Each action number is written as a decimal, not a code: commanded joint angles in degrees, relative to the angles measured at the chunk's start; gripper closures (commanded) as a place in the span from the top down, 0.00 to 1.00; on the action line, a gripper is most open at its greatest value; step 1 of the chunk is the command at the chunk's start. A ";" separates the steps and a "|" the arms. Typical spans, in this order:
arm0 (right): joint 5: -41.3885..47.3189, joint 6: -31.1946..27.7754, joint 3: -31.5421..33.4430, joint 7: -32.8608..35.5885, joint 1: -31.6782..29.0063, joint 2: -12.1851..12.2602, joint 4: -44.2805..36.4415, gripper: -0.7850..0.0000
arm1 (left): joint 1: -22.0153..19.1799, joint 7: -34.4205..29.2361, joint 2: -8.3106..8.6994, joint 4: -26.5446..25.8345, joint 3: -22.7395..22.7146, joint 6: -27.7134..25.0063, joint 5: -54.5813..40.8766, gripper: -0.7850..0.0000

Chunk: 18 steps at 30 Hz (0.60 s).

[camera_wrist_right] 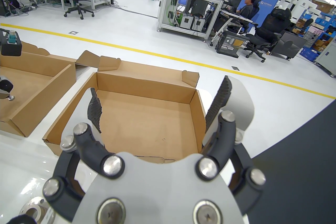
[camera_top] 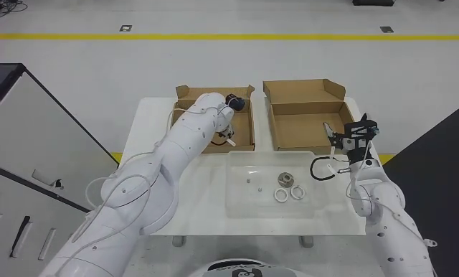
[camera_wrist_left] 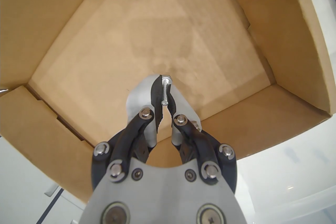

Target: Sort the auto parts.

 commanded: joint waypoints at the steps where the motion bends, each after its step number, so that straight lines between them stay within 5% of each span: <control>1: 0.00 0.00 0.00 0.00 0.00 0.00 0.00 1.00 | -0.07 0.05 -0.48 0.89 -0.15 -0.45 -0.14 0.15; 6: 0.00 0.00 0.00 0.00 0.00 0.00 0.00 1.00 | -0.43 0.28 -1.32 2.79 -0.56 -1.52 -0.30 0.95; 7: 0.00 0.00 0.00 0.00 0.00 0.00 0.00 1.00 | -0.52 0.33 -1.44 3.15 -0.69 -1.67 -0.38 1.00; 18: 0.00 0.00 0.00 0.00 0.00 0.00 0.00 1.00 | -2.66 4.64 -1.20 5.71 -3.72 -7.09 -3.77 1.00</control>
